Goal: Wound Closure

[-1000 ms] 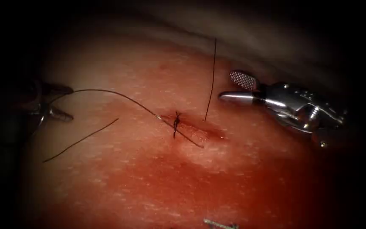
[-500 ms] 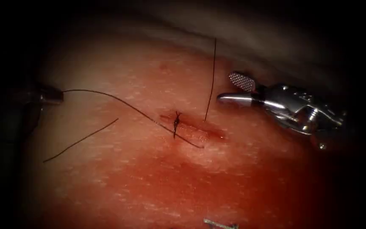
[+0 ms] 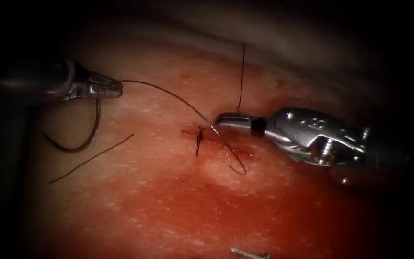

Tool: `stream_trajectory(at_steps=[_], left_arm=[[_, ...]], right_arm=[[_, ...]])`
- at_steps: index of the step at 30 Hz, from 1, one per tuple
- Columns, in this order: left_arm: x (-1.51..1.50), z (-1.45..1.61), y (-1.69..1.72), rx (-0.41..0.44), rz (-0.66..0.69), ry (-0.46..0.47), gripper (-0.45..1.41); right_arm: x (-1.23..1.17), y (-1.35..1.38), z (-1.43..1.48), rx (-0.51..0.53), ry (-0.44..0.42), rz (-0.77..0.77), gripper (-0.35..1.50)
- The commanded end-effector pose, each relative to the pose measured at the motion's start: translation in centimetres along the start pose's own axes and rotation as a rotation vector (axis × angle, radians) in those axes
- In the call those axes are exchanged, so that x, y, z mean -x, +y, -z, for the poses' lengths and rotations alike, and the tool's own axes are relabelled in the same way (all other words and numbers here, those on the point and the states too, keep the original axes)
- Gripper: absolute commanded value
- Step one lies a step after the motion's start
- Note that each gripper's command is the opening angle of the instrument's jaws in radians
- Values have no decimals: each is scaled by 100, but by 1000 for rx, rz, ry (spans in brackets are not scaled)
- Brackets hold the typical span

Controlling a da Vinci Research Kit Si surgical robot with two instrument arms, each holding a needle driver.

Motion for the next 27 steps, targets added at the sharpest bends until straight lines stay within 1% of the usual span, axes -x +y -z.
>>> stream_trajectory(at_steps=[1, 4, 6, 8, 9, 13, 14, 18, 22, 24, 25, 27], left_arm=[[4, -12, 1, 5, -1, 2, -35], [3, -27, -2, 2, -9, 5, -35], [3, -58, -8, -11, -14, 7, -35], [3, -73, -9, -16, -12, 12, -35], [5, -90, -9, -18, -19, -1, -35], [11, -114, -5, -19, -30, -28, -35], [17, -123, 0, -19, -38, -45, -35], [31, -135, 12, -8, -57, -105, -35], [37, -129, 27, 7, -70, -129, -35], [35, -126, 39, 11, -72, -137, -35], [34, -126, 42, 11, -72, -137, -35], [31, -129, 48, 11, -73, -140, -35]], right_arm=[[5, -3, -14, -13, 5, 4, -35], [3, -10, -19, -37, 9, 12, -35], [-8, -21, -21, -56, 46, 42, -35], [-13, -25, -21, -60, 72, 46, -35], [-17, -27, -21, -64, 96, 56, -35], [-24, -27, -19, -46, 140, 63, -35], [-27, -28, -17, -31, 159, 65, -35], [-39, -25, -5, 11, 204, 91, -35], [-44, -17, 10, 39, 216, 106, -35], [-45, -15, 9, 44, 236, 105, -35], [-45, -16, 8, 49, 239, 104, -25], [-47, -20, 2, 36, 245, 105, -15]])
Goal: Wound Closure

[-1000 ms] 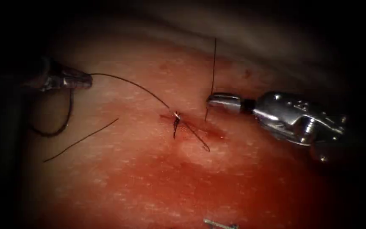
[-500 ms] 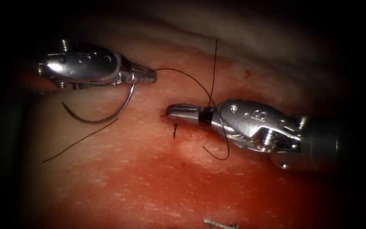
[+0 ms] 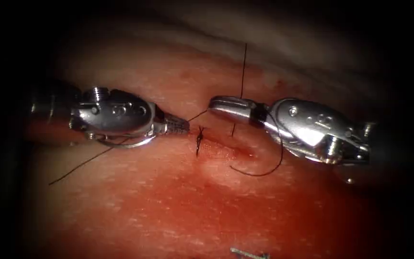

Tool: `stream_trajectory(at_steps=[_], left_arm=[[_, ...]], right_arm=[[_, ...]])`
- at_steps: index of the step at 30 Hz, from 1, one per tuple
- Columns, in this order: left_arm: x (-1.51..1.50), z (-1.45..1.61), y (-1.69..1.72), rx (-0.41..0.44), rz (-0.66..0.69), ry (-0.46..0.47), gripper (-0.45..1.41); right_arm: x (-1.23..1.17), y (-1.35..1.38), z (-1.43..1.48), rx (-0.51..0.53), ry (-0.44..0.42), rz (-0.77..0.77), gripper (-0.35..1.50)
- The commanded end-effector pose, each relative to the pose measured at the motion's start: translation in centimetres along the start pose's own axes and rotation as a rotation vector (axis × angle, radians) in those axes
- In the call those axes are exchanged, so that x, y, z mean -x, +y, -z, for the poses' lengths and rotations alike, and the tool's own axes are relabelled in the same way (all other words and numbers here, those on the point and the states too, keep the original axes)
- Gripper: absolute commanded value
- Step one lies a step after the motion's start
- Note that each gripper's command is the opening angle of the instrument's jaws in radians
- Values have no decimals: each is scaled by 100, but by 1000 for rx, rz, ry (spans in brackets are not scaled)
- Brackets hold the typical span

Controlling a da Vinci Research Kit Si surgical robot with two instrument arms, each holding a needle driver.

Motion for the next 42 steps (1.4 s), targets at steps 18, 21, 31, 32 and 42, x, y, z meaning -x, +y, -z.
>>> stream_trajectory(at_steps=[18, 21, 31, 32, 42], left_arm=[[-21, 16, 56, 60, -23, -39, -35], [-30, 21, 66, 71, -33, -44, -35], [-62, 71, 52, 45, -80, -59, -35], [-67, 80, 42, 33, -94, -51, -35], [-83, 80, -6, -31, -180, -28, -35]], right_arm=[[24, 6, -23, 139, -59, 20, 126], [26, 5, -25, 140, -67, 21, 126], [48, 3, -26, 130, -188, 32, 121], [52, 3, -27, 124, -200, 35, 121], [60, -13, -41, 40, -224, 22, 121]])
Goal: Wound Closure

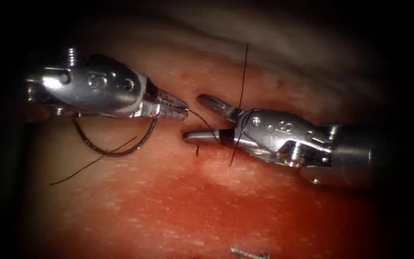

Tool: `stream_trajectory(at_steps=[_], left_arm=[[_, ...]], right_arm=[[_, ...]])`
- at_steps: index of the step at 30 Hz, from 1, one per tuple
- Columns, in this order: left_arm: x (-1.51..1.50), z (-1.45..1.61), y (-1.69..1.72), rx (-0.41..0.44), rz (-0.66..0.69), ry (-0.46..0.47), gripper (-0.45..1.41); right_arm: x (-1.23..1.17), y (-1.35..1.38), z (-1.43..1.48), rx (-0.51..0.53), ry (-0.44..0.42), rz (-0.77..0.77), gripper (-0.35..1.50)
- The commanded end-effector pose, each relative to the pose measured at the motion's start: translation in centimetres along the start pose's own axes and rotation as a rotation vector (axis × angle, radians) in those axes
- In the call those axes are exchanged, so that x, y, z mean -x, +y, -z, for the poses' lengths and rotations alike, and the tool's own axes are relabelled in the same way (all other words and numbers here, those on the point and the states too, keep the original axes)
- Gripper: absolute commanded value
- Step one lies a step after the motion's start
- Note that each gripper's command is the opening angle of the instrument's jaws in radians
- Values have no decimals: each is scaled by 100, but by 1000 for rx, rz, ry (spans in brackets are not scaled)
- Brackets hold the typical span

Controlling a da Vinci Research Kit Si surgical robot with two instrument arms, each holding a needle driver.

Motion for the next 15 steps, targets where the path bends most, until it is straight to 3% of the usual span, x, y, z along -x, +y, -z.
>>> stream_trajectory(at_steps=[1, 10, 15], left_arm=[[2, -12, -2, -2, -10, 3, -35], [13, -45, -43, -27, -35, -2, -35], [17, -63, -45, -25, -35, 2, -35]], right_arm=[[1, -4, -9, -14, 3, -3, 121], [2, -15, -12, -81, 13, -5, 118], [1, -19, -16, -106, 17, -8, 116]])
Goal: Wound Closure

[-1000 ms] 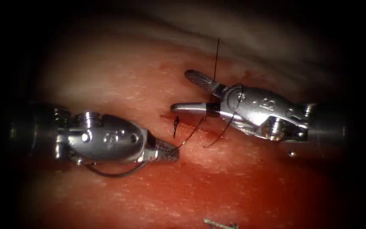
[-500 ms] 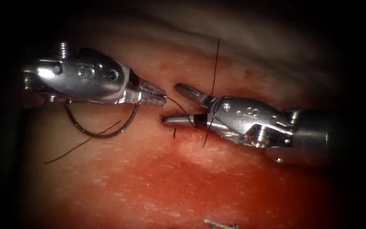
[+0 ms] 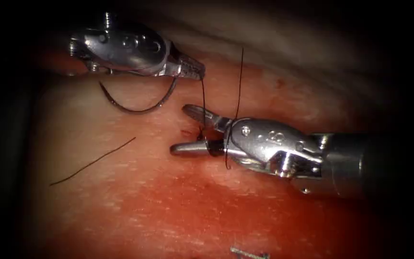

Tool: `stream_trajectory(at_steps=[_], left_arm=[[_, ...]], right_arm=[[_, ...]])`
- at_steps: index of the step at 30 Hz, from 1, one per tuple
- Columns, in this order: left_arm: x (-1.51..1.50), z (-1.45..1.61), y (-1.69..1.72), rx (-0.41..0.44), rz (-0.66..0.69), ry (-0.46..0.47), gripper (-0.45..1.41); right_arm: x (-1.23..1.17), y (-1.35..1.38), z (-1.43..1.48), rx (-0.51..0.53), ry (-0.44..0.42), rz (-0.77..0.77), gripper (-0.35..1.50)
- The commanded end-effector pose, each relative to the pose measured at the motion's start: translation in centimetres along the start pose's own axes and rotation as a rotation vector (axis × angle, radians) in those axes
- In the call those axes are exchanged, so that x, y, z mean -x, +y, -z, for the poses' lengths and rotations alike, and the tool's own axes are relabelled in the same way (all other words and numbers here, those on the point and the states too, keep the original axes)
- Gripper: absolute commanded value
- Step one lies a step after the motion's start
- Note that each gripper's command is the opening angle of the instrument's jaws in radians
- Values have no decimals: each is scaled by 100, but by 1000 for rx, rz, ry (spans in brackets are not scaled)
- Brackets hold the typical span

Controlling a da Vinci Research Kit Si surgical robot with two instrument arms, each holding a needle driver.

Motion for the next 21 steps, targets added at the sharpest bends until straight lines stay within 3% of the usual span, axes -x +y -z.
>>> stream_trajectory(at_steps=[1, 9, 16, 21], left_arm=[[1, -12, 5, 9, 0, 7, -35], [14, -45, 10, 25, -16, 12, -35], [41, -54, 29, 48, -17, 12, -35], [47, -66, 43, 63, -18, 5, -35]], right_arm=[[1, -2, -11, -10, 5, -1, 116], [-2, -2, -8, -31, 87, -13, 113], [-9, 13, 17, 86, 212, -41, 109], [-14, 15, 19, 111, 310, -79, 109]])
